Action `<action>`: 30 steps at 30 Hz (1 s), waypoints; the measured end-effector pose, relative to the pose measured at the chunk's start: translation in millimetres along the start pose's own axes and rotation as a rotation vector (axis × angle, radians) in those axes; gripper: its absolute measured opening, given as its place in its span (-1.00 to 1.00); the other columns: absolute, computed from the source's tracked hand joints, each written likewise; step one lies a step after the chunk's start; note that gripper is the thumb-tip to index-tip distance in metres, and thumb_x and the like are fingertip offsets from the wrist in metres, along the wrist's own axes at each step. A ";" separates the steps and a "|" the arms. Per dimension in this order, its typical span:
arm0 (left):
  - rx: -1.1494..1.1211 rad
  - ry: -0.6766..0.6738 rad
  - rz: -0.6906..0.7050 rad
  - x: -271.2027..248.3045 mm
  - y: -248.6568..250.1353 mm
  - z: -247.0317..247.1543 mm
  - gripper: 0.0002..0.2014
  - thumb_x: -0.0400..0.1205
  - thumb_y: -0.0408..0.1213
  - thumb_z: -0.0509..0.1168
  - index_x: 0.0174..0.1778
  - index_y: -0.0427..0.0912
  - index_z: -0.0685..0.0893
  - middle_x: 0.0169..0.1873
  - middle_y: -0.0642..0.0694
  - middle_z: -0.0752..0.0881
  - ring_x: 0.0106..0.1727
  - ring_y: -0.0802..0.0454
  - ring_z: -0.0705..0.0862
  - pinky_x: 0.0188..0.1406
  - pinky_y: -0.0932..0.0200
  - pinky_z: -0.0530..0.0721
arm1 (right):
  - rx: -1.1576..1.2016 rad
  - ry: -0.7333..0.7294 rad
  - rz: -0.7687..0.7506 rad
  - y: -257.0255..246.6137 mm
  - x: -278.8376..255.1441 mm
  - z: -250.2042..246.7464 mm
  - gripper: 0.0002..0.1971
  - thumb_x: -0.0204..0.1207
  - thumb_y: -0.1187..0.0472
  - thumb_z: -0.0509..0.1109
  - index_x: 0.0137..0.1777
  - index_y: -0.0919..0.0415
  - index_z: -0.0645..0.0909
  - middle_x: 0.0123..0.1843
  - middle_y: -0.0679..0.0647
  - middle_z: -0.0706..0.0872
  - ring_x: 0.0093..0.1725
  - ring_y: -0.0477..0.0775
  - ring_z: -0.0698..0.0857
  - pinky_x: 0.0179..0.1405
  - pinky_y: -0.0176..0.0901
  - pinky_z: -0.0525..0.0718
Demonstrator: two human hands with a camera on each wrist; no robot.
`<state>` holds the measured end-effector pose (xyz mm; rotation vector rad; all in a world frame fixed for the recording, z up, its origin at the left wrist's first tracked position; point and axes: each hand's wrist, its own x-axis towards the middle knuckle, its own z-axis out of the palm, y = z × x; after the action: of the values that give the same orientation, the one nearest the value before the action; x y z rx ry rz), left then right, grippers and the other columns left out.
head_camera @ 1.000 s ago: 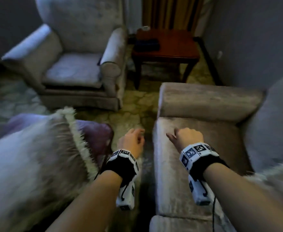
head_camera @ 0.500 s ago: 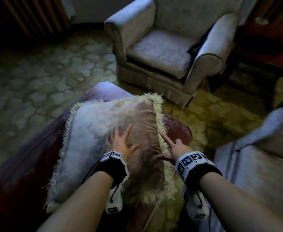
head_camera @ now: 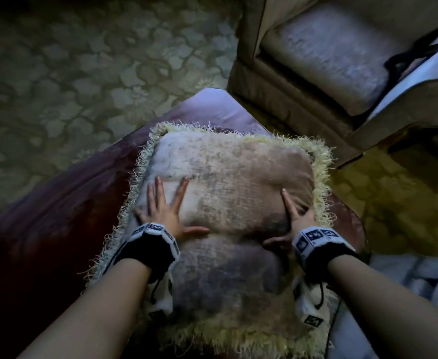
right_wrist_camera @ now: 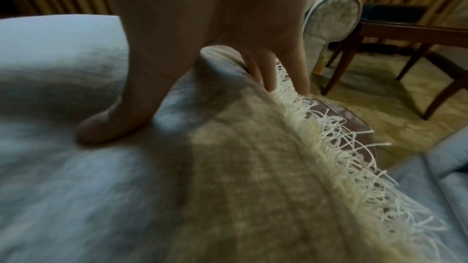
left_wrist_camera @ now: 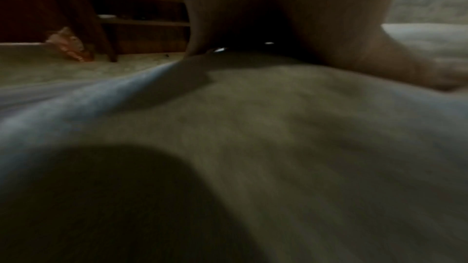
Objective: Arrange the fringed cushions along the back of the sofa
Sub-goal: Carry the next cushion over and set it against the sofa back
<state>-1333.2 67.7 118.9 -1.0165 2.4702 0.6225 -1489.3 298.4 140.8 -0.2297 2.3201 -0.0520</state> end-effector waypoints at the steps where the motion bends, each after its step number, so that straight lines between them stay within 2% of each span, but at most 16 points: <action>1: -0.050 -0.007 -0.036 5.9 -9.3 -2.9 0.28 -0.02 0.53 0.33 0.44 0.49 -0.42 0.61 -0.15 -0.46 0.65 -0.21 -0.41 0.57 -0.50 -0.02 | 0.020 -0.005 0.003 2.2 5.5 0.6 0.38 -0.06 -0.19 0.69 0.44 -0.55 -0.41 0.63 0.35 -0.25 0.61 0.50 0.06 0.57 0.34 0.25; 3: -0.162 -0.054 -0.111 15.8 -25.5 -8.9 0.34 -0.15 0.53 0.34 0.41 0.53 -0.43 0.64 -0.25 -0.35 0.66 -0.36 -0.24 0.62 -0.39 0.05 | 0.051 -0.001 0.005 7.3 14.5 4.5 0.40 -0.09 -0.17 0.72 0.45 -0.54 -0.40 0.64 0.33 -0.27 0.64 0.45 -0.02 0.59 0.32 0.22; 5: -0.211 -0.108 -0.138 25.9 -35.7 -11.6 0.40 -0.28 0.58 0.33 0.36 0.60 -0.46 0.66 -0.31 -0.14 0.61 -0.49 0.09 0.56 -0.38 0.25 | 0.100 -0.017 0.010 13.5 22.6 6.5 0.41 -0.07 -0.14 0.72 0.48 -0.50 -0.38 0.65 0.30 -0.31 0.65 0.43 -0.05 0.59 0.29 0.21; 7: -0.171 -0.149 -0.146 31.1 -36.2 -14.5 0.40 -0.23 0.55 0.36 0.36 0.58 -0.50 0.62 -0.34 0.07 0.48 -0.48 0.34 0.48 -0.33 0.39 | 0.127 -0.052 0.011 20.8 30.5 4.4 0.42 -0.05 -0.16 0.71 0.51 -0.43 -0.42 0.66 0.28 -0.32 0.65 0.44 -0.01 0.58 0.22 0.25; 10: -0.116 -0.133 -0.148 30.4 -28.8 -19.2 0.36 0.03 0.38 0.50 0.48 0.43 -0.43 0.57 -0.40 0.08 0.50 -0.45 0.27 0.53 -0.29 0.32 | 0.160 -0.073 -0.030 26.2 43.4 2.4 0.48 0.00 -0.06 0.73 0.57 -0.20 -0.48 0.68 0.26 -0.28 0.67 0.32 -0.02 0.63 0.10 0.18; 13: -0.130 -0.081 -0.068 26.1 -25.0 -21.3 0.35 0.11 0.27 0.55 0.57 0.28 -0.35 0.54 -0.41 0.15 0.54 -0.39 0.22 0.58 -0.21 0.26 | 0.269 -0.030 -0.081 29.5 51.9 4.8 0.58 -0.14 0.06 0.79 0.60 0.02 -0.45 0.69 0.12 -0.34 0.69 0.11 -0.20 0.69 -0.02 -0.03; 15: -0.146 -0.057 0.001 22.8 -19.9 -23.8 0.38 0.09 0.25 0.57 0.59 0.20 -0.33 0.55 -0.37 0.17 0.56 -0.34 0.21 0.59 -0.14 0.25 | 0.310 -0.005 -0.089 33.8 50.9 8.1 0.56 -0.11 0.12 0.79 0.62 0.10 -0.42 0.69 0.10 -0.34 0.68 0.08 -0.22 0.69 -0.07 -0.08; 18: -0.157 -0.031 0.071 13.8 -7.3 -33.8 0.49 -0.11 0.41 0.52 0.61 0.18 -0.29 0.55 -0.31 0.21 0.58 -0.28 0.22 0.60 -0.11 0.27 | 0.346 0.036 -0.121 45.3 43.7 12.8 0.51 -0.04 0.14 0.77 0.63 0.13 -0.40 0.69 0.11 -0.31 0.68 0.09 -0.20 0.64 -0.16 -0.08; 20: -0.163 -0.017 0.118 8.0 2.6 -43.8 0.57 -0.31 0.60 0.33 0.61 0.20 -0.24 0.57 -0.28 0.24 0.60 -0.24 0.24 0.61 -0.11 0.29 | 0.367 0.037 -0.149 54.2 36.0 11.5 0.50 -0.02 0.15 0.77 0.62 0.14 -0.40 0.69 0.10 -0.31 0.68 0.07 -0.20 0.63 -0.21 -0.09; 22: -0.157 0.004 0.180 5.5 18.0 -55.8 0.60 -0.40 0.69 0.18 0.62 0.18 -0.20 0.61 -0.22 0.21 0.63 -0.18 0.21 0.63 -0.10 0.27 | 0.426 0.054 -0.150 67.4 25.9 5.3 0.47 0.01 0.20 0.76 0.62 0.16 -0.39 0.69 0.13 -0.28 0.69 0.09 -0.16 0.63 -0.21 -0.07; 25: -0.116 0.037 0.269 -0.8 59.2 -76.8 0.62 -0.43 0.71 0.15 0.63 0.14 -0.14 0.65 -0.16 0.15 0.66 -0.11 0.16 0.66 -0.08 0.22 | 0.485 0.117 -0.137 94.6 3.9 -16.1 0.41 0.07 0.23 0.74 0.62 0.22 -0.35 0.69 0.17 -0.24 0.69 0.12 -0.14 0.61 -0.23 -0.10; 27: -0.101 0.059 0.331 -9.5 95.7 -89.2 0.60 -0.42 0.70 0.16 0.63 0.18 -0.13 0.65 -0.15 0.16 0.65 -0.11 0.18 0.65 -0.07 0.22 | 0.506 0.180 -0.119 119.9 -8.8 -33.1 0.39 0.09 0.23 0.73 0.61 0.17 -0.37 0.69 0.21 -0.19 0.69 0.18 -0.09 0.65 -0.15 -0.10; 29: -0.097 0.074 0.411 -23.1 137.4 -99.7 0.57 -0.39 0.67 0.20 0.62 0.20 -0.13 0.64 -0.15 0.18 0.65 -0.11 0.19 0.66 -0.03 0.21 | 0.557 0.219 -0.084 151.6 -26.5 -55.9 0.37 0.13 0.24 0.71 0.58 0.02 -0.39 0.69 0.29 -0.09 0.66 0.30 0.06 0.65 -0.02 0.05; 30: -0.097 0.076 0.455 -30.8 162.1 -104.2 0.55 -0.34 0.63 0.25 0.63 0.18 -0.12 0.65 -0.14 0.17 0.65 -0.11 0.17 0.66 -0.01 0.20 | 0.594 0.233 -0.068 170.8 -37.0 -69.9 0.34 0.16 0.26 0.69 0.60 0.01 -0.37 0.69 0.29 -0.05 0.63 0.34 0.13 0.60 -0.01 0.13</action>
<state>-1450.8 132.1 260.7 -0.5118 2.7832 0.8600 -1540.5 470.7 196.8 0.0024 2.4059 -0.8255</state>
